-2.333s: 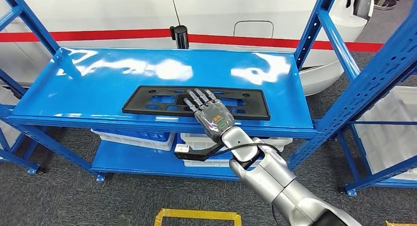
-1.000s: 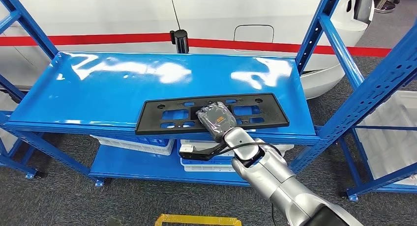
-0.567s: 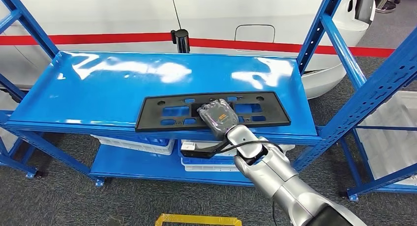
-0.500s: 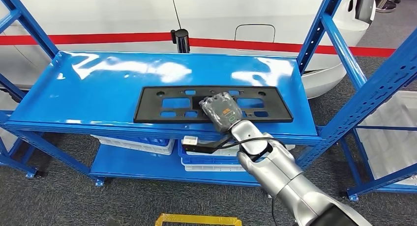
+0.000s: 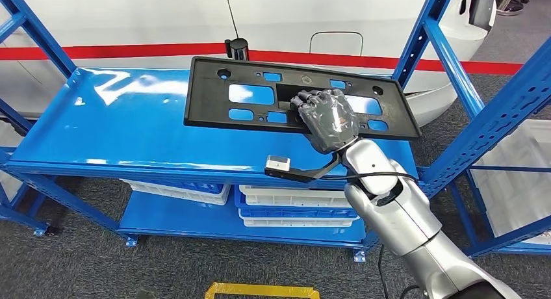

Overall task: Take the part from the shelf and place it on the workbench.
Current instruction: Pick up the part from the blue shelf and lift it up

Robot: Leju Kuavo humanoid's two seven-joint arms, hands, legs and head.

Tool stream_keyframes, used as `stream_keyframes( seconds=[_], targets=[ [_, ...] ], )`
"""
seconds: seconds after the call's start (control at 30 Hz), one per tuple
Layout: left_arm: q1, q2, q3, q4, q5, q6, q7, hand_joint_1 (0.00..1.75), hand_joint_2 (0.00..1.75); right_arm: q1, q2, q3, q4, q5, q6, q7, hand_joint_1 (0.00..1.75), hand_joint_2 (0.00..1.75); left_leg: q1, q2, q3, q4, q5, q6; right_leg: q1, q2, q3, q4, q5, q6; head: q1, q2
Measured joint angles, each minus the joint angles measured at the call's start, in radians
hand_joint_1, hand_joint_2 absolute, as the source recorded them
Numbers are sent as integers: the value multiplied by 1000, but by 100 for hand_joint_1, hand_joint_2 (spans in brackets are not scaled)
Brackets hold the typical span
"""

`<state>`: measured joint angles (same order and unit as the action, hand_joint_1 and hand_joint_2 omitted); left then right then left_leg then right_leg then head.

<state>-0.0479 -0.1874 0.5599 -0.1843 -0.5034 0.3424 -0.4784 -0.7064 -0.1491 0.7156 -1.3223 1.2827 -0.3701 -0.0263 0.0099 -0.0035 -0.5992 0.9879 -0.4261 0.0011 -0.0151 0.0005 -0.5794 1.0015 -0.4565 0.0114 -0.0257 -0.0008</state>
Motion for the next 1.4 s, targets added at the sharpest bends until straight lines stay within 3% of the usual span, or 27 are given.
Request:
stream_keyframes(
  seconds=[0.4,0.43,0.53,0.57,0.63,0.67,0.7,0.73,0.8,0.83,0.87,0.93,1.0,1.03,1.07,1.13,1.2,1.27,1.33,1.4],
  targets=[
    [-1,0,0,0,-14,5,14,0,0,23,-23,-7,-31,3,-7,2,173,175,-1,0,-1,3,-1,2,-3,0,1,-2,2,3,0,0],
    [-1,1,0,0,-19,7,21,0,0,24,-24,-8,-31,6,-8,4,173,175,-2,0,-1,3,-1,5,-7,0,3,-6,5,7,0,0],
    [-2,-1,-1,0,-34,8,40,0,0,36,-29,-17,-29,16,-8,12,173,175,1,3,25,-46,28,35,-6,0,2,-6,-2,17,-1,0],
    [-3,-3,-2,0,-38,9,47,0,0,41,-32,-20,-28,19,-8,14,173,175,4,5,35,-65,39,44,-4,0,-10,23,-20,15,0,0],
    [-5,-5,-3,0,-48,14,59,0,0,49,-36,-22,-22,24,-8,16,173,175,8,8,37,-76,45,47,-9,0,-62,137,-75,11,2,0],
    [-5,-6,-3,0,-54,16,64,0,0,55,-36,-22,-18,26,-8,17,173,175,9,8,34,-75,46,46,-14,0,-87,194,-95,14,3,0],
    [-5,-8,-5,0,-61,17,68,0,0,63,-37,-22,-15,29,-8,18,173,175,13,8,30,-72,47,43,-19,0,-100,226,-102,23,3,0],
    [-4,-9,-8,0,-68,17,72,0,0,71,-37,-22,-13,34,-8,22,173,175,19,7,24,-66,46,37,-26,0,-95,220,-94,38,3,0],
    [-4,-10,-16,0,-81,16,79,0,0,87,-35,-22,-11,51,-8,32,173,175,35,7,6,-38,38,15,-44,-3,-35,113,-54,77,3,0],
    [-5,-7,-19,0,-88,16,85,0,0,96,-32,-21,-12,61,-8,39,173,175,39,5,-7,-21,32,2,-47,0,-7,70,-38,92,6,0],
    [-4,-6,-22,0,-95,16,92,0,0,104,-29,-21,-13,71,-7,44,173,175,40,3,-19,0,24,-12,-49,4,5,48,-30,99,10,0],
    [-4,-3,-28,1,-104,16,108,0,0,124,-18,-21,-17,88,-5,53,173,175,34,-3,-39,33,16,-28,-51,15,-8,71,-38,82,8,0],
    [-2,-3,-35,2,-110,17,119,0,0,139,-4,-20,-22,98,-4,56,173,175,36,-5,-49,50,10,-33,-57,13,-22,82,-47,57,-4,0],
    [-1,-3,-37,2,-112,17,123,0,0,143,3,-21,-24,101,-3,56,173,175,38,-3,-56,64,-8,-32,-54,11,-27,84,-44,47,-10,0],
    [-1,-3,-39,2,-113,17,124,0,0,143,8,-21,-27,103,-2,56,173,175,38,-1,-68,95,-40,-32,-50,9,-33,84,-39,37,-12,0],
    [0,-4,-42,2,-114,17,124,0,0,143,17,-22,-31,107,0,55,173,175,35,1,-107,213,-130,-28,-39,5,-44,83,-29,20,-18,0],
    [0,-5,-45,2,-114,17,121,0,0,144,21,-22,-31,109,3,54,173,175,30,1,-131,321,-184,-20,-26,0,-58,83,-19,8,-19,0],
    [0,-5,-45,2,-115,17,115,0,0,144,22,-23,-32,111,7,53,173,175,22,1,-99,315,-173,-2,-13,-1,-70,84,-9,2,-19,0],
    [-1,-4,-46,2,-115,17,109,0,0,144,23,-26,-35,112,10,52,173,175,7,-1,-11,199,-139,30,-4,1,-78,83,0,0,-19,0],
    [-2,-2,-47,2,-117,17,105,0,0,144,23,-31,-39,115,11,52,173,175,-9,-1,56,98,-125,52,-1,1,-81,81,11,7,-17,0]
  ],
)
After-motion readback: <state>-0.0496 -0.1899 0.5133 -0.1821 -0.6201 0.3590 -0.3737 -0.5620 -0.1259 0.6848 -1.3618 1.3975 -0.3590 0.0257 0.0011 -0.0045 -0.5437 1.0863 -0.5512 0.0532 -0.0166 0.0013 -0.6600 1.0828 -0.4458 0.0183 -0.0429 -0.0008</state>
